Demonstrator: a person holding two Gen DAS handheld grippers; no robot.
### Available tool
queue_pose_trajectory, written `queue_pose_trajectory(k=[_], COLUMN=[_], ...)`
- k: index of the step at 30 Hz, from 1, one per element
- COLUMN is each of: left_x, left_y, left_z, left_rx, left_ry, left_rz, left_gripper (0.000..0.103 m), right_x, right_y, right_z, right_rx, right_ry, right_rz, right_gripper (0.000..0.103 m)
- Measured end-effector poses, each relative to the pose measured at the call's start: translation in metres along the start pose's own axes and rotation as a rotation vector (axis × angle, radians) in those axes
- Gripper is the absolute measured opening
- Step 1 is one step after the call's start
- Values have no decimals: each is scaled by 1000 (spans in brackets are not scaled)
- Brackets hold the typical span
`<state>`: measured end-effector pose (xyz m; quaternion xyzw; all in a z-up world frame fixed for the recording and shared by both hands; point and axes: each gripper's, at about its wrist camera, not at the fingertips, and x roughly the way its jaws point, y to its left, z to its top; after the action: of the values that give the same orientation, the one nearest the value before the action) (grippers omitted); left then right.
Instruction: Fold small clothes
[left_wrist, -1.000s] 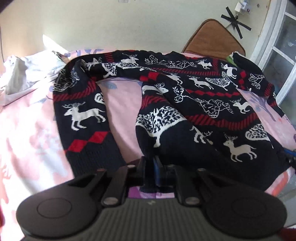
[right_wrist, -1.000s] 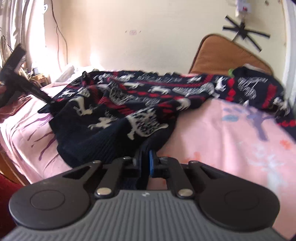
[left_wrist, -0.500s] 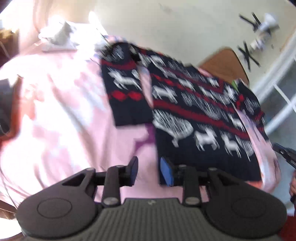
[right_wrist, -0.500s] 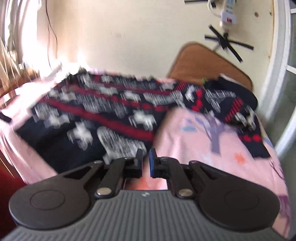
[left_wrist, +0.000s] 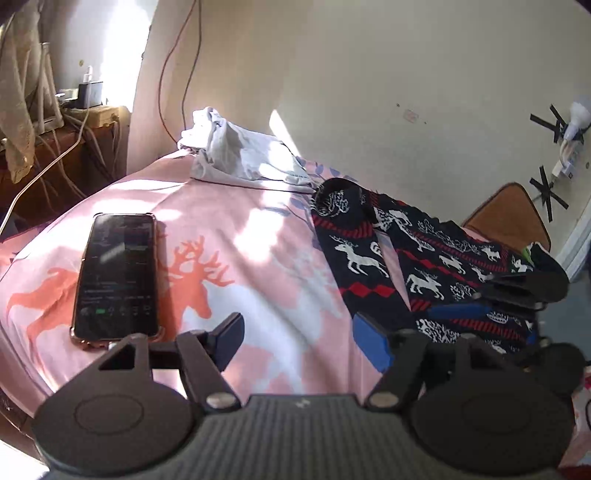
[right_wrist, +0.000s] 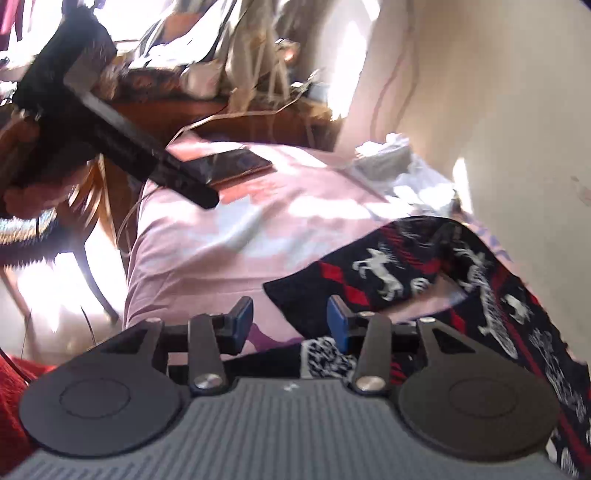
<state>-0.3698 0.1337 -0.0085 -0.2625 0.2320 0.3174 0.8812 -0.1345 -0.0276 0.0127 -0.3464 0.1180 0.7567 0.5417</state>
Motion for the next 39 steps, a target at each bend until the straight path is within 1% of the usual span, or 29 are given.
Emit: queue_pose_trajectory(k=[2,3,4,5,6,7,9,10,12,14,16,18,20,21,23,26,30,33,36,38,39], left_x=[-6,-8,-11,-13,-15,-15,-10,-7,0,7,15,25,38,47,66,106,168,223,278,306,317], left_y=[13,20,27,34,39,45,55,57,58,55,48,38,26,19,3,-33,-89,-130,-164,-183,-190], left_z=[1,1,2,3,5,7,13,16,23,28,33,42,55,63,82,115,151,169,178,177,175], left_rx=[-39,-54,-68,-83,-100,-119,-164,-182,-210,-223,-220,-203,-185,-176,-160,-121,-49,-13,5,27,39], left_ry=[-23,-35,-48,-60,-70,-75,-77,-76,-72,-70,-71,-73,-71,-66,-48,-16,16,64,118,147,160], left_rz=[2,7,13,22,30,35,39,41,39,17,-5,-18,-38,-55,-92,-148,-195,-215,-231,-243,-244], left_gripper=[70,71,73,75,75,76,76,76,76,76,76,77,78,78,78,78,78,78,78,77,73], right_x=[36,51,58,63,69,73,67,60,30,-11,-55,-92,-121,-132,-151,-171,-188,-202,-213,-215,-215], right_y=[-3,-6,-14,-24,-34,-42,-59,-70,-98,-129,-164,-201,-236,-254,-284,-315,-333,-346,-356,-360,-361], right_z=[9,10,9,12,20,30,58,78,125,163,183,184,170,156,119,52,-34,-89,-134,-158,-169], right_rx=[-51,-72,-56,-21,28,48,93,115,172,223,258,308,370,409,500,660,792,889,966,1009,1028], right_ry=[81,120,104,135,163,179,119,72,-78,-227,-340,-397,-405,-396,-377,-346,-297,-291,-292,-290,-285], right_rz=[43,48,66,102,137,107,77,62,39,1,-69,-148,-223,-258,-309,-334,-395,-428,-446,-447,-451], right_gripper=[60,59,60,36,5,9,9,9,9,9,9,9,9,9,9,9,9,9,9,9,9])
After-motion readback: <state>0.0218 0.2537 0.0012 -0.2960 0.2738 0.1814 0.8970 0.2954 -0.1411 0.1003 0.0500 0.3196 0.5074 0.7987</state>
